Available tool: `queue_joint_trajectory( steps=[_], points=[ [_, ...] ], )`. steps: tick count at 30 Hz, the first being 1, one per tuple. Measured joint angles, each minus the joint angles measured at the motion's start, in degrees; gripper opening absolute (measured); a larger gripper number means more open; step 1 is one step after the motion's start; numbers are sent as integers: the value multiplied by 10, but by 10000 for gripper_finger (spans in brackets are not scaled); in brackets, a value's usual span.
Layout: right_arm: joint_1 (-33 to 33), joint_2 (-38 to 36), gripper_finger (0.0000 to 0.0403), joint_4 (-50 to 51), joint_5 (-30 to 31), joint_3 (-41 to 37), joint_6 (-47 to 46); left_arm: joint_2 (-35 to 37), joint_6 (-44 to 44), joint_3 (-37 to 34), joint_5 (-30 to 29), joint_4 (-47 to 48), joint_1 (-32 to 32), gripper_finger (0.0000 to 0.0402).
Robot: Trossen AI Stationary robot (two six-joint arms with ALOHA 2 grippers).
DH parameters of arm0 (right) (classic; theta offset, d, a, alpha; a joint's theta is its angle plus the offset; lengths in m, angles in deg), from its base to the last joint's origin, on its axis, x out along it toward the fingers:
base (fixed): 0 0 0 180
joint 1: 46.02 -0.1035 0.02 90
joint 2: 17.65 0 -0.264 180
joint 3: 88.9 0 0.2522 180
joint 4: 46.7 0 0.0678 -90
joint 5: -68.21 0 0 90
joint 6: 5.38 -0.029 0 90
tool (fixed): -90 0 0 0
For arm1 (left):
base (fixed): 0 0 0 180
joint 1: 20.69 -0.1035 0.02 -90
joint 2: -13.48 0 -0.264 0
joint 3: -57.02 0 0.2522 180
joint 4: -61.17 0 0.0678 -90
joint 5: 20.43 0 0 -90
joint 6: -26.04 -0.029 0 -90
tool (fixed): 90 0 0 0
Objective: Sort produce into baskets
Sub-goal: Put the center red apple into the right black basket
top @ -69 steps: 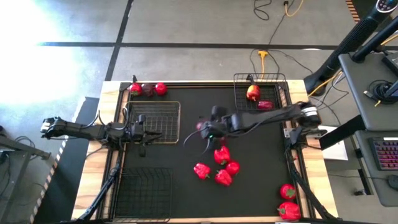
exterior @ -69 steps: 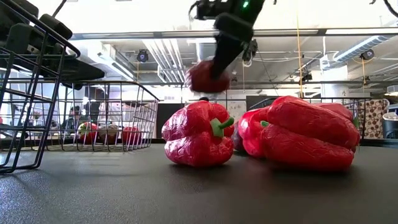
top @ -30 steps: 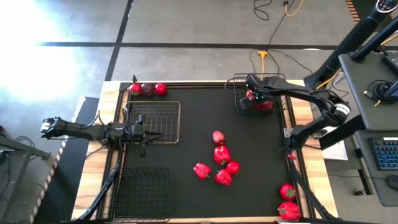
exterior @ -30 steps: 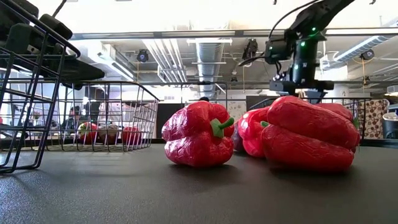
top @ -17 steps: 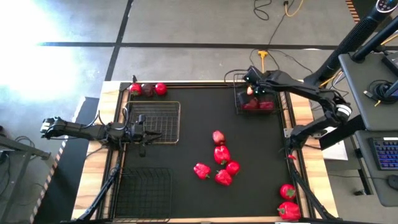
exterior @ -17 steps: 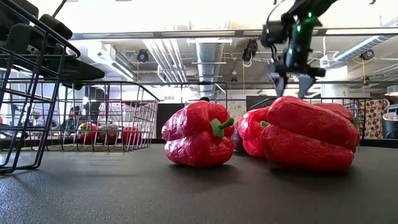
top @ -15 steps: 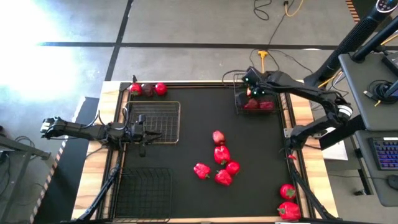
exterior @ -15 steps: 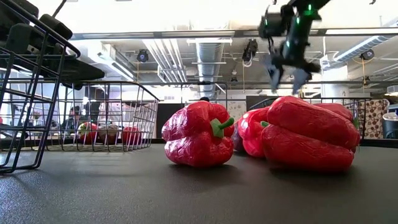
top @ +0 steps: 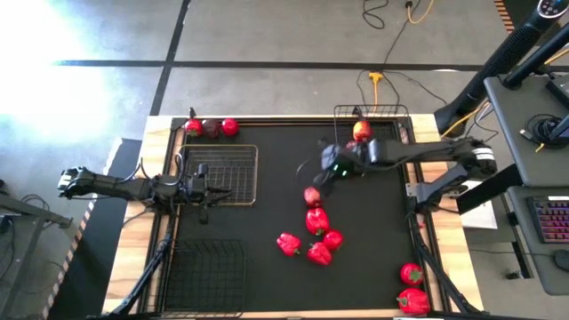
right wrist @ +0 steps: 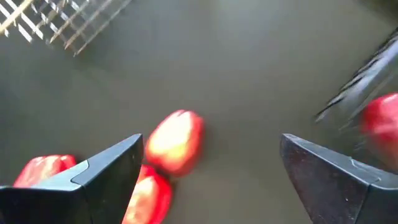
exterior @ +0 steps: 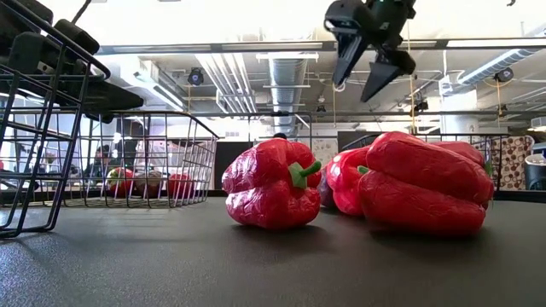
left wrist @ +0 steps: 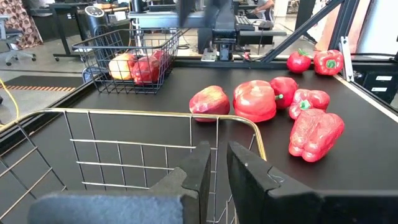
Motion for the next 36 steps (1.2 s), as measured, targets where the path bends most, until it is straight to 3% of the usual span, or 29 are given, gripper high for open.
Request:
queue_joint_trajectory(
  steps=[5, 8, 16, 36],
  points=[
    [-25, 54, 365, -1, 9, 3, -88, 0, 0, 0, 0, 0, 0, 38],
    [-33, 87, 365, 0, 34, 3, -102, 0, 0, 0, 0, 0, 0, 38],
    [-33, 160, 365, -5, 31, 3, -101, 0, 0, 0, 0, 0, 0, 38],
    [-47, 192, 365, -78, 3, 3, -97, 0, 0, 0, 0, 0, 0, 38]
  ],
)
